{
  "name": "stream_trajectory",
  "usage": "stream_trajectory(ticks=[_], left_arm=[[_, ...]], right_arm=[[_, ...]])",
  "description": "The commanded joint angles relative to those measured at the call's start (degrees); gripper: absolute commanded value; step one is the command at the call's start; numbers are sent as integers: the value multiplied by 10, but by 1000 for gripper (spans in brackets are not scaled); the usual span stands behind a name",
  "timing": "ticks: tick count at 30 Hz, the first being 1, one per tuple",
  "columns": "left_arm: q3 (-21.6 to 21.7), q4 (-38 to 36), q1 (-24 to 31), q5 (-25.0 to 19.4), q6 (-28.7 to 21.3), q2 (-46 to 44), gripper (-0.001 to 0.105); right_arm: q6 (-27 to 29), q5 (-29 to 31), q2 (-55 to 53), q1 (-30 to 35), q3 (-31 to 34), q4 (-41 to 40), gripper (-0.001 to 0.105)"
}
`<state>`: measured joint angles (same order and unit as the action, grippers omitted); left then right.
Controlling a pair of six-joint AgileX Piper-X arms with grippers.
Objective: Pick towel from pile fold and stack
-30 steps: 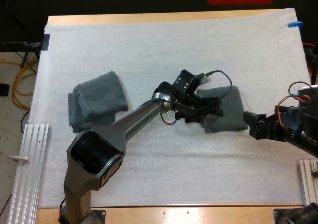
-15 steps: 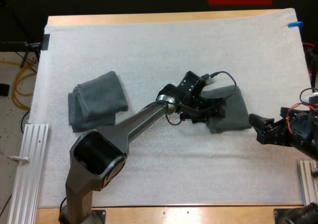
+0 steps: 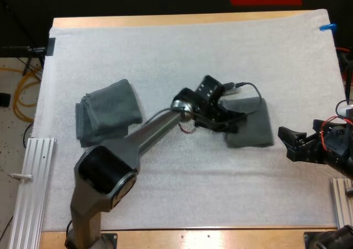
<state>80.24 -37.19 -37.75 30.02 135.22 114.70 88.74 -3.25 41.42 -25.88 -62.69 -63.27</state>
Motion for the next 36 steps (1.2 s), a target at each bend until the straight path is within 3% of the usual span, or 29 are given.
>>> stream_trajectory(ticks=[1, 7, 16, 25, 31, 36], left_arm=[[16, -57, 14, -22, -76, -35, 0], [23, -127, 68, -76, -198, -107, 0], [23, -213, 200, -89, -328, -154, 0], [23, -276, 369, -89, -363, -154, 0], [23, -328, 436, -89, -419, -154, 0], [23, -355, 472, -147, -430, -164, 0]], right_arm=[[-2, 1, -3, 2, -3, 0, 77], [-2, 32, -3, 2, -3, 0, 77], [-2, 32, -2, 2, -3, 0, 77], [-2, 32, -2, 2, -3, 0, 77], [-2, 32, -2, 2, 0, 10, 77], [-10, 32, 5, 2, 4, 18, 77]])
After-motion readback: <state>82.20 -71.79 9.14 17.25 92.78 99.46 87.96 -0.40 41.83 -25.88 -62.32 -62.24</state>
